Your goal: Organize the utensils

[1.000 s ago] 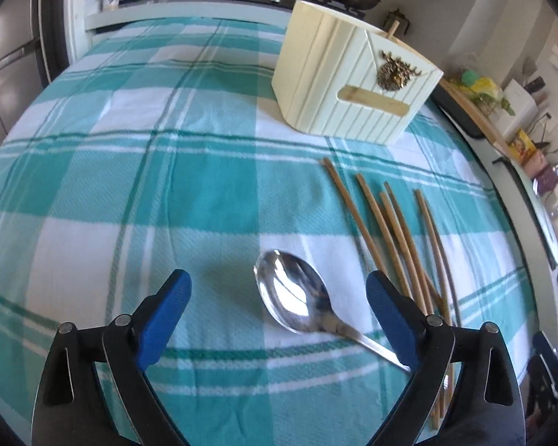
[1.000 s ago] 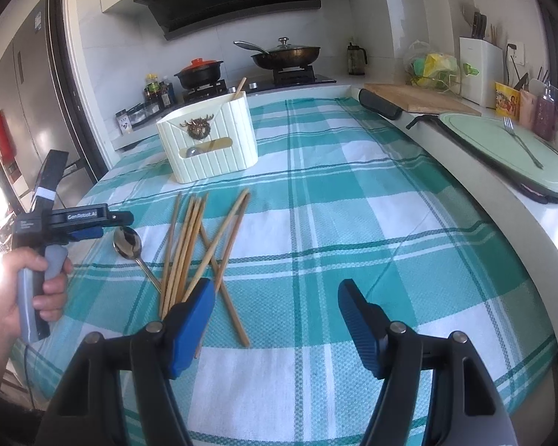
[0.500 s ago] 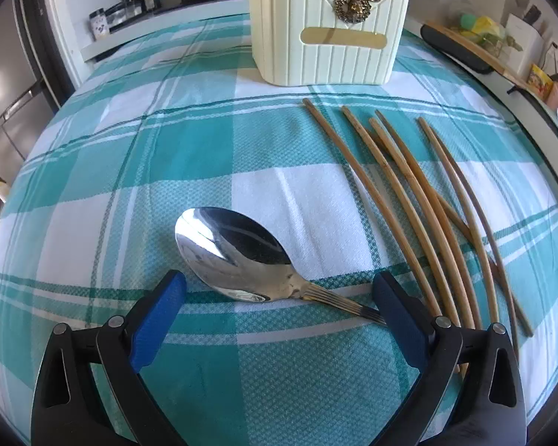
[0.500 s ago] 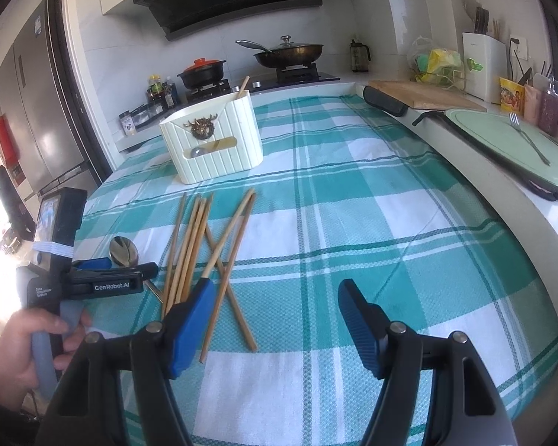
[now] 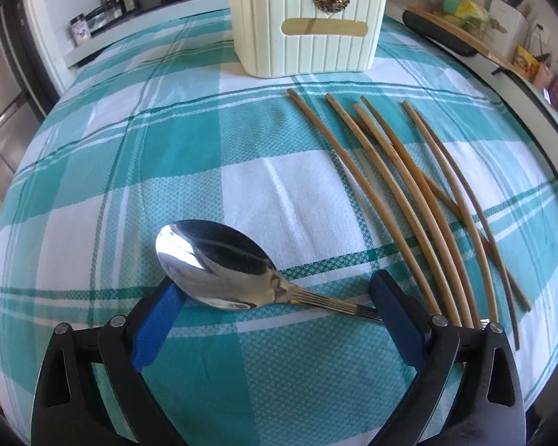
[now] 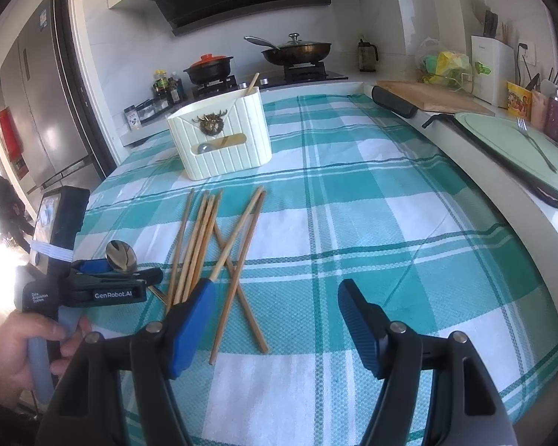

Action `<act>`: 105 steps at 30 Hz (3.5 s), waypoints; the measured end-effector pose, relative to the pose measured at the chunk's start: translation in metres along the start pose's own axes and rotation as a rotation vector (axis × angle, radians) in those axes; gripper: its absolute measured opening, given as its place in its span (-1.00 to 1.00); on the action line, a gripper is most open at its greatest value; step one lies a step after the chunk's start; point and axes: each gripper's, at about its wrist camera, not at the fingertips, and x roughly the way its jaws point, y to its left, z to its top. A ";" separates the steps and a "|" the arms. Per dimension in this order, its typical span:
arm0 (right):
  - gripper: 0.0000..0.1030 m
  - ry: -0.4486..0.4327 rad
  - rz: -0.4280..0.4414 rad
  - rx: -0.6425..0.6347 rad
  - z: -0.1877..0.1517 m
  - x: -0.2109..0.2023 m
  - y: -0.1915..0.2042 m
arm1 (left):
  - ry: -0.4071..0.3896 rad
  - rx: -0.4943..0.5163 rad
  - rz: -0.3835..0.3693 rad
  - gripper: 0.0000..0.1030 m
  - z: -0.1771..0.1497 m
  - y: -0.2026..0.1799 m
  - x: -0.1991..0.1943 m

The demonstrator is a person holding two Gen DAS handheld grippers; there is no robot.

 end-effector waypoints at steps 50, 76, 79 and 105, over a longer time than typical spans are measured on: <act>0.36 0.044 -0.011 0.075 -0.005 0.003 -0.017 | -0.016 -0.115 -0.020 0.79 0.026 0.023 0.010; 0.36 0.065 0.002 0.012 0.000 0.009 0.005 | -0.072 0.220 -0.132 -0.15 0.070 0.018 0.034; 0.36 0.072 -0.001 0.011 0.000 0.009 0.005 | -0.075 0.232 -0.133 -0.18 0.084 0.010 0.039; 0.36 0.101 0.001 0.043 0.003 0.024 -0.004 | 0.013 0.287 -0.133 -0.50 0.068 0.007 0.029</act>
